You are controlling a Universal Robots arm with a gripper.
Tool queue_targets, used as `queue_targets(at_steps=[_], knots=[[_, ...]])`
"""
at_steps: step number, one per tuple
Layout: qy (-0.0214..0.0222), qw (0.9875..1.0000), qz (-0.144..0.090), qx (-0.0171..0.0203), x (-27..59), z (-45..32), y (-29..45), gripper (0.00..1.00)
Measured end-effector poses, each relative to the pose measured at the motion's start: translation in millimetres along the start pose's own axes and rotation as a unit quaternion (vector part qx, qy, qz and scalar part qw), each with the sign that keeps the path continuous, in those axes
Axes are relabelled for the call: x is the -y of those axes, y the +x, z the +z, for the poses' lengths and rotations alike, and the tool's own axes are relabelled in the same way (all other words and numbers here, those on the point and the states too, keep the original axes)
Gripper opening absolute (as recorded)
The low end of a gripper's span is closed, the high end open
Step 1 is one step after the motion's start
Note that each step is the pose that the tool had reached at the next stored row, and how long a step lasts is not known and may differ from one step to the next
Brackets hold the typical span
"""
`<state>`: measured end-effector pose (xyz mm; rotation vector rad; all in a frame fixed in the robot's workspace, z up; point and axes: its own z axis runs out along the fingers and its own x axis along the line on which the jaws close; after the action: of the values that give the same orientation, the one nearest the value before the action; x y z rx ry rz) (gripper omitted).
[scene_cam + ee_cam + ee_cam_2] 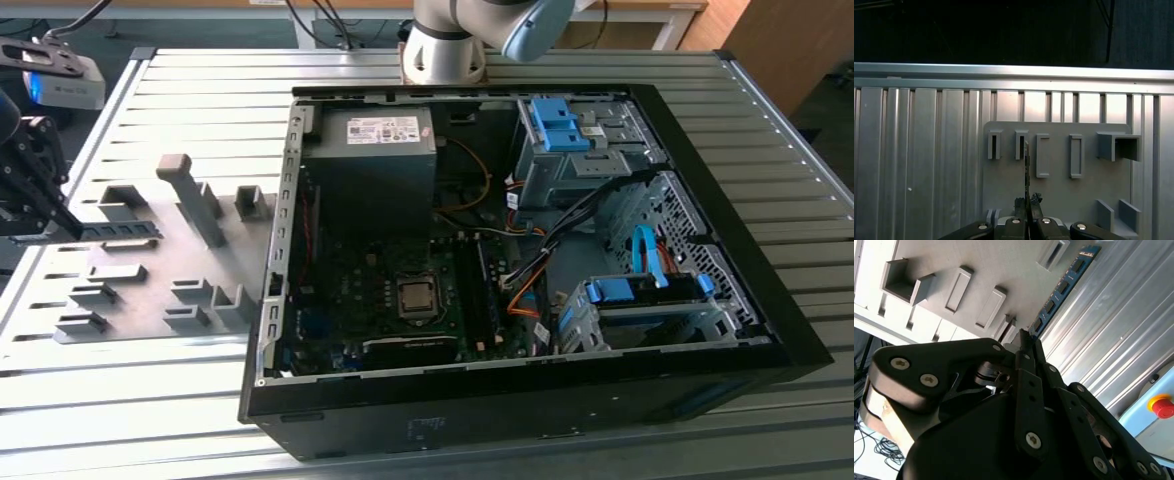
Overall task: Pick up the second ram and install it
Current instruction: 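Pick up the second ram and move it above second insertion slot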
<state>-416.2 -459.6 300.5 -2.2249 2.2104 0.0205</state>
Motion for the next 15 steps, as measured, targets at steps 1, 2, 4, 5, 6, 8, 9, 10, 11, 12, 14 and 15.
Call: queue_targets(at_steps=[1,2,4,5,6,8,9,10,11,12,14,15], knots=[[0.0001,1.0,0.0,0.0,-0.1,-0.5,0.0,0.14],[0.0001,1.0,0.0,0.0,-0.2,-1.0,-0.1,0.14],[0.0002,1.0,0.0,0.0,-0.3,-2.3,-0.1,0.14],[0.0003,1.0,0.0,0.0,-0.4,-2.9,-0.1,0.14],[0.0004,1.0,0.0,0.0,-0.5,-3.4,-0.2,0.14],[0.0005,1.0,0.0,0.0,-0.6,-4.6,-0.2,0.14],[0.0005,1.0,0.0,0.0,-0.7,-5.3,-0.3,0.14],[0.0006,1.0,0.0,0.0,-0.7,-6.0,-0.3,0.14],[0.0007,1.0,0.0,0.0,-0.8,-6.7,-0.3,0.14],[0.0007,1.0,0.0,0.0,-0.8,-7.7,-0.4,0.14],[0.0007,1.0,0.0,0.0,-0.9,-9.6,-0.4,0.14],[0.0007,1.0,0.0,0.0,-0.9,-10.4,-0.5,0.14]])
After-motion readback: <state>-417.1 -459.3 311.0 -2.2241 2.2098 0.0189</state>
